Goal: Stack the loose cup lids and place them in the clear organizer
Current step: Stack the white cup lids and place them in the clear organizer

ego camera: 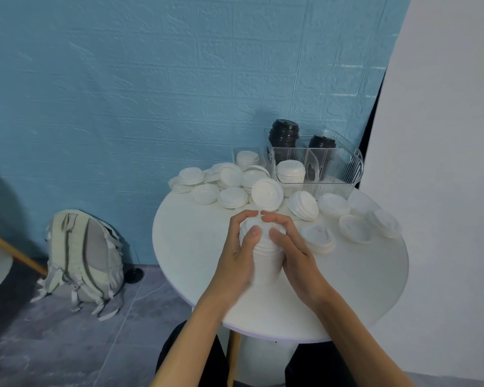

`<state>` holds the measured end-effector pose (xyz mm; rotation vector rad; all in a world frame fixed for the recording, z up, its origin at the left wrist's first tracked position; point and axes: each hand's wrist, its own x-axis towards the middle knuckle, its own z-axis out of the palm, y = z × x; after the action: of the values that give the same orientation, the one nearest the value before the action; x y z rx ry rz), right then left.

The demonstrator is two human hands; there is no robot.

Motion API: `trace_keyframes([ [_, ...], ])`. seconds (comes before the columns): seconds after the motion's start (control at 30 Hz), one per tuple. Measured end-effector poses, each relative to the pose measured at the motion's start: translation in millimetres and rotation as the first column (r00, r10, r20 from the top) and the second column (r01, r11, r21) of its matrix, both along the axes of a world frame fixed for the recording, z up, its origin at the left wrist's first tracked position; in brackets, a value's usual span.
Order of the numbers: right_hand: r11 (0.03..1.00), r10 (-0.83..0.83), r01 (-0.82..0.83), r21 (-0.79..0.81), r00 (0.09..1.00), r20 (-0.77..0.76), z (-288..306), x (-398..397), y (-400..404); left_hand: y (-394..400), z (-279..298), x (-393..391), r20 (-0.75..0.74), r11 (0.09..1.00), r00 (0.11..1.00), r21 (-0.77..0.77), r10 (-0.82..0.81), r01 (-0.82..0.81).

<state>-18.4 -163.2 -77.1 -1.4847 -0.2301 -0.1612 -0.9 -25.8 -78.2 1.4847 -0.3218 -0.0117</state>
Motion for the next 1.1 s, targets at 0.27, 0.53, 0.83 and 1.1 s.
trace_keyframes([
  [0.27, 0.998, 0.019, -0.021, -0.051, 0.999, -0.043, 5.3, -4.8, -5.3, -2.4, 2.2, 0.2, -0.027, 1.0, 0.999, 0.012, 0.02, -0.019],
  [0.53, 0.619, -0.521, 0.516, -0.592, 0.834, 0.183, 7.4, 12.2, -66.3, -1.2, -0.1, 2.3, -0.034, 1.0, 0.999, -0.007, 0.008, -0.009],
  [0.83, 0.371, -0.506, 0.282, -0.885, 0.86, 0.062, -4.2, 26.0, -78.8, -1.5, 1.5, 2.4, -0.035, 1.0, 0.999, -0.023, 0.006, -0.006],
  [1.1, 0.836, -0.364, 0.392, -0.383, 0.92, 0.147, 36.0, 3.5, -44.3, -2.0, 2.9, 1.5, -0.019, 0.999, 0.999, -0.019, -0.029, 0.029],
])
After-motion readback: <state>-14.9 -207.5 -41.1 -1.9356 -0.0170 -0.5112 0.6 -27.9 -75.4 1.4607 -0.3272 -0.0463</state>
